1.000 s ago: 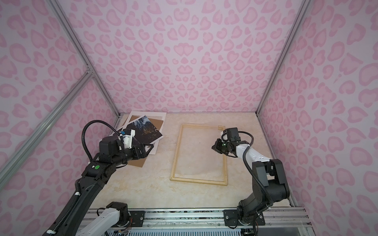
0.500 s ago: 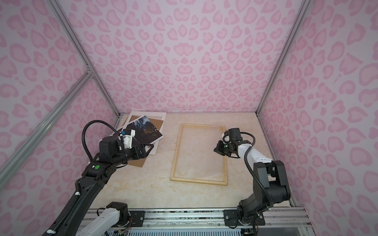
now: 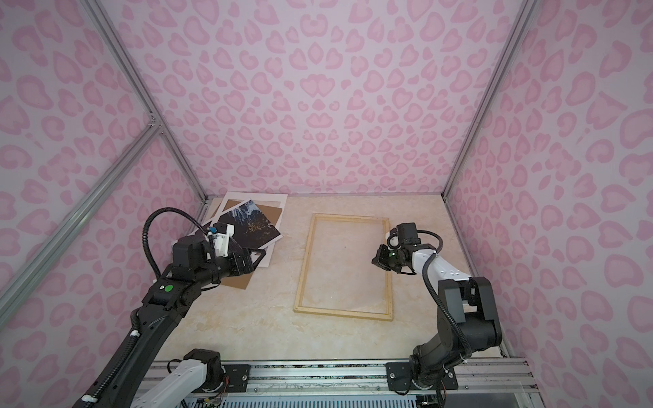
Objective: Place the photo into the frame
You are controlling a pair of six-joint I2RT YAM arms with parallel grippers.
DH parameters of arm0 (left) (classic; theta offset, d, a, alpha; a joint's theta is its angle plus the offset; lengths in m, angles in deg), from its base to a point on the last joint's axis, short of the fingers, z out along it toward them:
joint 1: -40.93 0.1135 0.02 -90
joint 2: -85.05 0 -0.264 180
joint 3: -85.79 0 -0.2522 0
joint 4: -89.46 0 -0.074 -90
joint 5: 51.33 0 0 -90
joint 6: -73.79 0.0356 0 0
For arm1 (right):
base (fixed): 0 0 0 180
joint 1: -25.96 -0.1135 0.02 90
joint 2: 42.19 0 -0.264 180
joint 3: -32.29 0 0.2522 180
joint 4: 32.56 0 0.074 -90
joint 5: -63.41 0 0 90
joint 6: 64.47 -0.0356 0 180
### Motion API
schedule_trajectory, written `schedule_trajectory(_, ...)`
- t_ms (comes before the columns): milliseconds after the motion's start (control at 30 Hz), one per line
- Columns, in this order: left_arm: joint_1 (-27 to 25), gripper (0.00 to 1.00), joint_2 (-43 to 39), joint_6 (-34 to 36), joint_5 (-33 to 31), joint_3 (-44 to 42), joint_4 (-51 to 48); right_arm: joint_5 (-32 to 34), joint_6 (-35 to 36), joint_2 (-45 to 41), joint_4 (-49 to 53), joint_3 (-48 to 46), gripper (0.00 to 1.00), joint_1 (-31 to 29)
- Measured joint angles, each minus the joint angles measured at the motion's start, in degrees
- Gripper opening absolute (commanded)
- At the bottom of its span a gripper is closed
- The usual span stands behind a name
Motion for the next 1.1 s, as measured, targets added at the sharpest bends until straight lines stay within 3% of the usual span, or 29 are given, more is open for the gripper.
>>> schedule_trajectory(1100, 0.1, 0.97, 0.7, 0.0, 0.0, 0.0, 0.0, 1.4, 2.8, 0.0, 2.6, 1.3, 0.0, -0.3)
